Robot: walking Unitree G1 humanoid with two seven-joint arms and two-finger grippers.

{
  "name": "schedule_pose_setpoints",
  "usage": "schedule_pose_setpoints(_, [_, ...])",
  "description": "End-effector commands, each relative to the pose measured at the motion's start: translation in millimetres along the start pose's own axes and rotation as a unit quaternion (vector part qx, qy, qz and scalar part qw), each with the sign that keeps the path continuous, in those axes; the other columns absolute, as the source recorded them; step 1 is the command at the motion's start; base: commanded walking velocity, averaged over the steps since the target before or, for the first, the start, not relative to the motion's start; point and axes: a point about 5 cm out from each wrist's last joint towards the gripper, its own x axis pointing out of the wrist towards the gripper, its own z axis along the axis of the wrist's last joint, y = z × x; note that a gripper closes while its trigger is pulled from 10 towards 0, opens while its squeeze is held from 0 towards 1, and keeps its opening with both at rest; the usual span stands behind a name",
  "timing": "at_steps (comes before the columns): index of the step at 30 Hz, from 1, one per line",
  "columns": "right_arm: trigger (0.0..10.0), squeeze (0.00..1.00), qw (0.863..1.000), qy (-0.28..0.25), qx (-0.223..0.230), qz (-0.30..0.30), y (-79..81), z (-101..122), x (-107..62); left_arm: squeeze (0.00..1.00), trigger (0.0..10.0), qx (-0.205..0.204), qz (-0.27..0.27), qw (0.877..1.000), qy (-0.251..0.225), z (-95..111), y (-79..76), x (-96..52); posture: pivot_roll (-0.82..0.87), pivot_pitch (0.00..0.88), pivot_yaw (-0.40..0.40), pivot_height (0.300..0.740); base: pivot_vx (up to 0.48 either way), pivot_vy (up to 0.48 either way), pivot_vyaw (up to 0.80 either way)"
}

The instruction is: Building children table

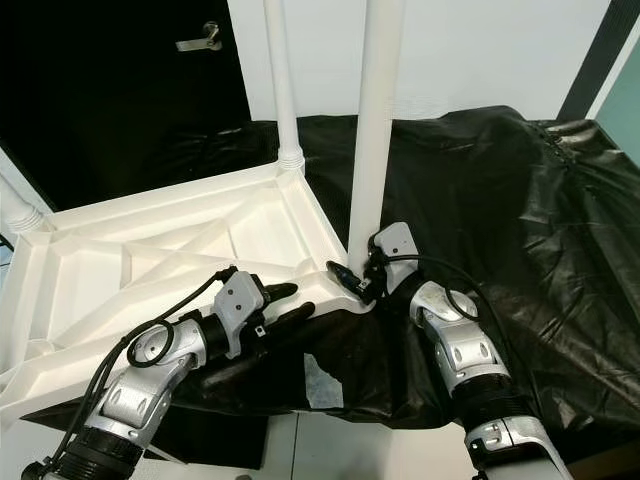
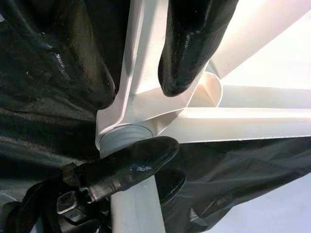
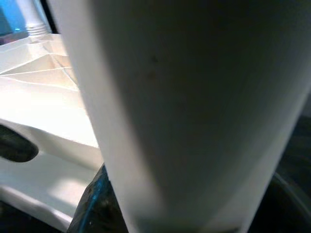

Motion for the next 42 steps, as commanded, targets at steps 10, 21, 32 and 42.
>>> schedule_pose_setpoints(10, [10.0,0.0,0.996,0.035,0.038,-0.07,12.3,-18,-6.2,0.0,10.0,0.006,0.015,1.0,0.004,-1,0.7,-2.1,-0.04,0.0,0.034,0.74,0.0,0.0,0.0])
schedule_pose_setpoints(21, [10.0,0.0,0.963,0.079,0.084,-0.243,23.9,-35,-9.5,0.0,10.0,0.013,0.006,1.0,0.005,1,4.7,-0.6,-0.05,0.0,0.055,0.74,0.0,0.0,0.0])
schedule_pose_setpoints(32, [10.0,0.0,0.915,0.073,0.102,-0.383,41.4,-29,-4.3,0.0,10.0,0.014,0.002,1.0,0.003,2,3.4,0.2,-0.05,0.0,0.056,0.74,0.0,0.0,0.0])
schedule_pose_setpoints(42, [10.0,1.0,0.927,0.038,0.092,-0.363,45.1,-15,1.8,0.0,10.0,0.013,0.004,1.0,0.003,2,3.5,0.5,-0.04,0.0,0.047,0.74,0.0,0.0,0.0])
